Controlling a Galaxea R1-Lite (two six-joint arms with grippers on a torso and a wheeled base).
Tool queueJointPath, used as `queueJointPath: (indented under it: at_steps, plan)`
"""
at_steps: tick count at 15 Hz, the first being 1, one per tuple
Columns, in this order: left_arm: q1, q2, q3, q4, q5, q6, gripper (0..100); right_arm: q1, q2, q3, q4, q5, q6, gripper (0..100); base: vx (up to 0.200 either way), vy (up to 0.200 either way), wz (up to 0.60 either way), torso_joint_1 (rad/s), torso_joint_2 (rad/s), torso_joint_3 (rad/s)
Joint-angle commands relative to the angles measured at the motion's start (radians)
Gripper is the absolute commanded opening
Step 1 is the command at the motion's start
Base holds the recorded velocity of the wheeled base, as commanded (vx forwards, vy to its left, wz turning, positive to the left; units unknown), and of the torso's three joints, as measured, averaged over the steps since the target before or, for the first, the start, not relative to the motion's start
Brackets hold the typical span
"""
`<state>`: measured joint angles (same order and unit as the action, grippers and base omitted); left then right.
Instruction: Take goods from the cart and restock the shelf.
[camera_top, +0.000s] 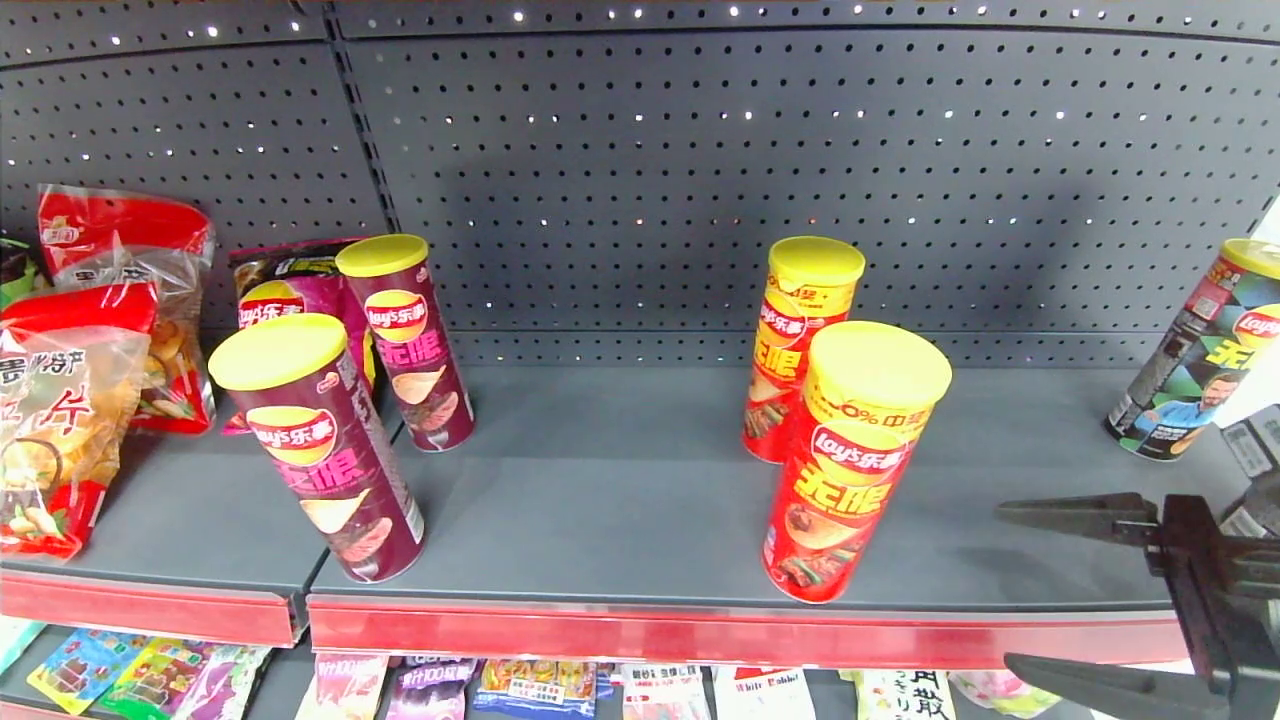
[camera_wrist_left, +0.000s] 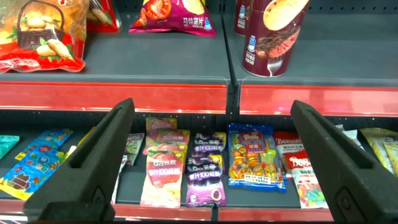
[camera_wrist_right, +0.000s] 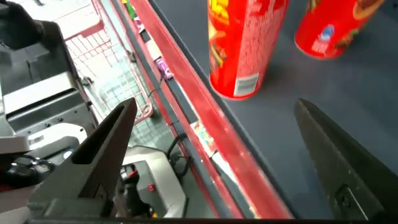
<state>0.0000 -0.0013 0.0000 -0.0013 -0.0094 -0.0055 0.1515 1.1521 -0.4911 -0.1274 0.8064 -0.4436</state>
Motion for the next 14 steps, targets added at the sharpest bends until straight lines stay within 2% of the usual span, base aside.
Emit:
queueJointPath:
  at_steps: [1,7,11,14]
  plan:
    - [0.0,0.001,0.0,0.0,0.0,-0.001,100,0.01,0.075,-0.015,-0.038,0.0,-0.003,100,0.0,0.0,0.0,0.0,0.0,0.0]
    - [0.0,0.001,0.0,0.0,0.0,-0.001,100,0.03,0.213,-0.09,-0.169,-0.024,-0.004,100,0.0,0.0,0.0,0.0,0.0,0.0]
    - [0.0,0.001,0.0,0.0,0.0,-0.001,100,0.065,0.265,-0.132,-0.17,-0.024,-0.061,100,0.0,0.0,0.0,0.0,0.0,0.0]
    - [0.0,0.001,0.0,0.0,0.0,-0.001,100,0.092,0.276,-0.155,-0.169,-0.024,-0.053,100,0.0,0.0,0.0,0.0,0.0,0.0]
